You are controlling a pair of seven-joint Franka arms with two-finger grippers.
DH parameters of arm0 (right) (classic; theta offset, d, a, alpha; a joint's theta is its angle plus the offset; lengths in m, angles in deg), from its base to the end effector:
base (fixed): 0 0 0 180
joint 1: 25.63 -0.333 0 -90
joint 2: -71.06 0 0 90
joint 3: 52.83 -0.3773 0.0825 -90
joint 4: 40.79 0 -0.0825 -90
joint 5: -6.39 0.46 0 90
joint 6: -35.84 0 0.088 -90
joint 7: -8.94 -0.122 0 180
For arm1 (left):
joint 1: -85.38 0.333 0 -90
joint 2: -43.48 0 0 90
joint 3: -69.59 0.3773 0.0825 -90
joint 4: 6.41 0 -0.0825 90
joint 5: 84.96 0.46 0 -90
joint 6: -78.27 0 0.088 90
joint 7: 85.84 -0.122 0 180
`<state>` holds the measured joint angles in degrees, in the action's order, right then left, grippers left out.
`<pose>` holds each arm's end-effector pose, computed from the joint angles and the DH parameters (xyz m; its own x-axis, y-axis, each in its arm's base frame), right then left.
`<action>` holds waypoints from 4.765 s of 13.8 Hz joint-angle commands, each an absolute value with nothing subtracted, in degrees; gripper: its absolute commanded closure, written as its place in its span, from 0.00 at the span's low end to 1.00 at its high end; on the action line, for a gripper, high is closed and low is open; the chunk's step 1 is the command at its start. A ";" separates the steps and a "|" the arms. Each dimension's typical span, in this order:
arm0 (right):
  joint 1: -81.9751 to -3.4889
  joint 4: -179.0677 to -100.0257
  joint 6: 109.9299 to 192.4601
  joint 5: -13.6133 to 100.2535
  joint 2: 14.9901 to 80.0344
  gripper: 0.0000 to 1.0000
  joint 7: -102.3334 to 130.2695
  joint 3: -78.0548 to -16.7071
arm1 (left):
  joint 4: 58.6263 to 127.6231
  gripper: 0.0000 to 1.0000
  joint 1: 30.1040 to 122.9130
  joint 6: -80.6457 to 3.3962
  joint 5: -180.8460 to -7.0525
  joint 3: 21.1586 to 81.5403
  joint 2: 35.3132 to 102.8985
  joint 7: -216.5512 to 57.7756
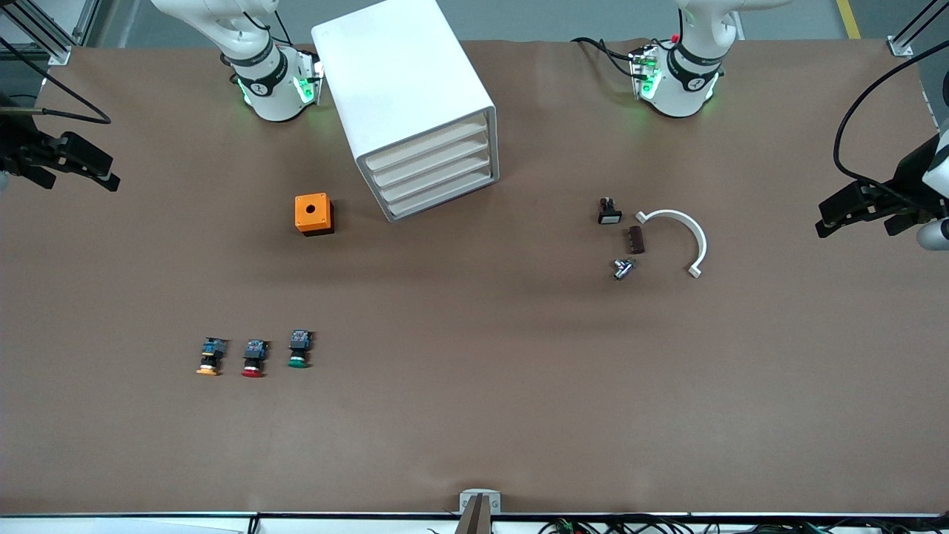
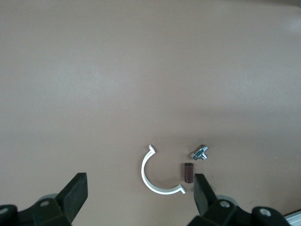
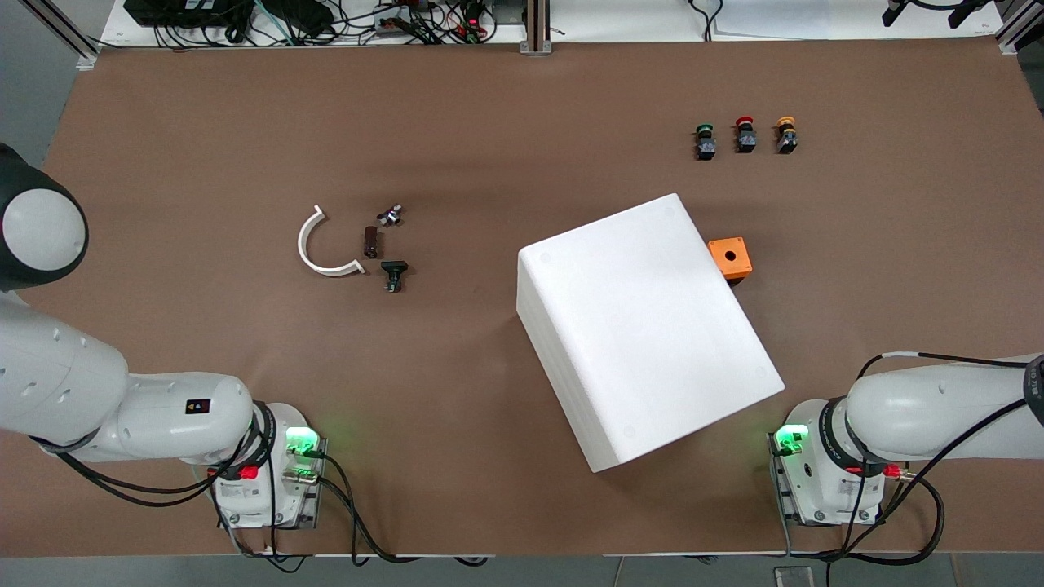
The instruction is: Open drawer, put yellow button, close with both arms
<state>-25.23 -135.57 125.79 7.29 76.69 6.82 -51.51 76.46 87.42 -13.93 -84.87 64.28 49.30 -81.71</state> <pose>0.5933 -0.0166 0.6851 0.9977 -0.0669 0.0133 -0.0666 -0.9976 -0.0185 0.6726 -0.0347 0.6769 0.9980 0.0161 0.0609 0.0154 -0.9998 0.0122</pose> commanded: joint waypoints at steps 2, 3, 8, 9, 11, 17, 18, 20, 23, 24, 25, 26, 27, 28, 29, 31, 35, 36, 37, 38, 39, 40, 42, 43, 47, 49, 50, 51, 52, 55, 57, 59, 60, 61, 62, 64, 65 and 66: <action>-24.40 -135.53 125.49 7.44 77.22 0.00 6.39 -52.13 | 76.03 0.01 87.58 -14.27 -84.51 64.05 49.29 -82.94; -24.40 -135.53 125.49 7.44 77.22 0.00 6.39 -52.13 | 76.03 0.01 87.67 -14.27 -84.69 64.05 49.20 -82.85; -24.40 -135.53 125.40 7.44 77.22 0.00 6.39 -52.13 | 76.12 0.01 87.75 -14.27 -84.52 64.05 49.72 -81.88; -24.40 -135.53 125.40 7.44 77.22 0.00 6.39 -52.13 | 76.03 0.01 87.76 -14.45 -84.95 64.14 50.33 -81.97; -24.40 -135.53 125.57 7.44 77.22 0.00 6.39 -52.13 | 76.03 0.01 87.14 -14.80 -86.71 64.05 52.35 -81.53; -24.40 -135.53 125.57 7.44 77.22 0.00 6.47 -52.13 | 75.33 0.01 81.45 -14.80 -87.59 62.91 59.73 -64.96; -24.40 -135.53 125.57 7.44 77.22 0.00 6.39 -52.13 | 74.80 0.01 79.43 -14.80 -87.59 62.91 61.22 -60.48; -24.40 -135.53 125.57 7.44 77.22 0.00 6.39 -52.13 | 72.96 0.01 75.38 -14.80 -87.51 62.99 64.82 -52.22; -24.40 -135.53 125.66 7.44 77.13 0.00 7.08 -52.13 | 70.67 0.01 70.81 -14.98 -87.59 63.00 68.96 -40.53; -24.40 -135.53 125.66 7.44 77.04 0.00 7.18 -52.13 | 70.58 0.01 69.75 -16.28 -87.59 62.82 69.49 -36.48; -24.40 -135.62 125.66 7.44 77.13 0.00 7.18 -52.13 | 70.58 0.01 67.74 -18.04 -87.68 62.82 70.11 -32.18; -24.40 -135.62 125.75 7.44 77.04 0.00 7.27 -52.13 | 70.49 0.01 65.80 -19.45 -87.68 62.91 70.72 -28.05; -24.40 -135.62 125.75 7.44 77.04 0.00 7.27 -52.13 | 70.23 0.01 64.91 -21.11 -87.77 62.82 71.60 -23.48; -24.40 -135.62 125.66 7.44 77.04 0.00 7.27 -52.13 | 70.14 0.01 63.69 -22.43 -88.73 62.82 72.74 -19.52; -24.40 -135.62 125.75 7.44 77.04 0.00 7.53 -52.13 | 69.36 0.01 63.06 -23.93 -90.48 62.65 73.88 -15.83; -24.32 -135.62 125.75 7.44 77.04 0.00 9.28 -52.13 | 66.81 0.01 63.06 -25.87 -98.10 62.64 75.99 -7.22; -24.32 -135.54 125.84 7.44 77.04 0.00 9.55 -52.13 | 64.96 0.01 63.32 -30.62 -115.75 62.47 81.17 7.47; -24.32 -135.53 125.75 7.53 77.04 0.00 9.55 -52.13 | 64.96 0.01 63.50 -30.36 -119.55 62.47 82.06 9.85; -24.32 -135.53 125.75 7.44 77.04 0.00 9.46 -52.13 | 64.96 0.01 63.50 -29.92 -121.76 62.47 82.76 12.22; -24.32 -135.53 125.66 7.44 77.04 0.00 9.46 -52.13 | 64.96 0.01 63.32 -29.05 -122.57 62.47 83.29 14.86; -24.32 -135.53 125.66 7.44 77.04 0.00 9.46 -52.13 | 64.96 0.01 63.06 -28.08 -123.01 62.38 83.56 17.06; -24.32 -135.53 125.66 7.44 77.04 0.00 9.55 -52.13 | 65.04 0.01 62.88 -26.33 -124.84 62.12 84.08 19.87; -24.23 -133.87 125.05 7.35 76.43 0.00 9.46 -52.13 | 65.31 0.01 62.53 -20.98 -130.37 61.94 85.84 24.09; -24.14 -133.69 125.05 7.35 76.16 0.00 9.38 -52.13 | 65.31 0.01 61.49 -19.13 -131.44 61.94 86.37 26.90; -24.58 -132.46 126.36 6.56 70.10 0.00 9.55 -52.21 | 65.83 0.01 56.56 -8.67 -137.49 61.76 88.39 35.00; -24.67 -132.28 127.95 6.92 66.34 0.00 9.55 -52.30 | 66.01 0.02 56.12 -5.94 -140.84 61.76 89.97 37.64; -24.41 -132.28 128.56 6.74 65.36 0.00 9.55 -52.30 | 66.27 0.02 55.94 -5.23 -141.64 61.76 90.50 38.43; -23.97 -132.11 129.43 6.56 61.52 0.00 9.64 -52.30 | 66.45 0.05 55.94 -4.70 -142.78 61.76 91.03 39.13; -23.88 -131.93 130.83 6.56 59.48 0.00 9.64 -52.30 | 66.45 0.09 55.94 -3.82 -144.01 61.76 91.73 40.01; -23.96 -134.99 141.62 7.00 54.04 0.00 8.77 -52.21 | 66.54 0.22 55.85 -1.28 -146.12 61.68 93.23 42.82; -22.48 -138.59 150.32 7.44 51.56 0.00 8.67 -52.21 | 67.59 0.30 55.06 0.66 -147.53 61.68 93.41 44.49; -22.12 -140.01 155.69 7.44 48.06 0.00 8.15 -52.21 | 68.90 0.34 55.06 1.28 -147.71 61.68 93.41 45.20; -22.12 -140.54 158.33 7.44 46.38 0.00 6.93 -52.13 | 69.43 0.36 54.71 1.89 -147.80 61.59 93.41 45.47; -22.12 -141.33 161.14 7.44 44.80 0.00 6.57 -52.21 | 69.96 0.37 54.62 2.42 -147.89 61.50 93.41 46.25; -22.21 -142.47 164.39 7.44 43.48 0.00 5.78 -52.13 | 70.75 0.40 54.53 2.60 -147.89 61.41 93.41 47.13; -22.38 -144.23 170.11 7.44 40.84 0.00 4.72 -52.21 | 71.46 0.41 54.27 2.95 -147.89 60.71 93.41 47.84; -22.38 -144.50 172.48 7.44 39.52 0.00 4.80 -52.21 | 71.46 0.41 54.18 3.21 -147.97 60.36 93.41 47.84; -22.29 -144.41 173.73 7.44 38.29 0.00 4.72 -52.21 | 71.46 0.43 54.18 3.39 -147.97 59.66 93.41 47.93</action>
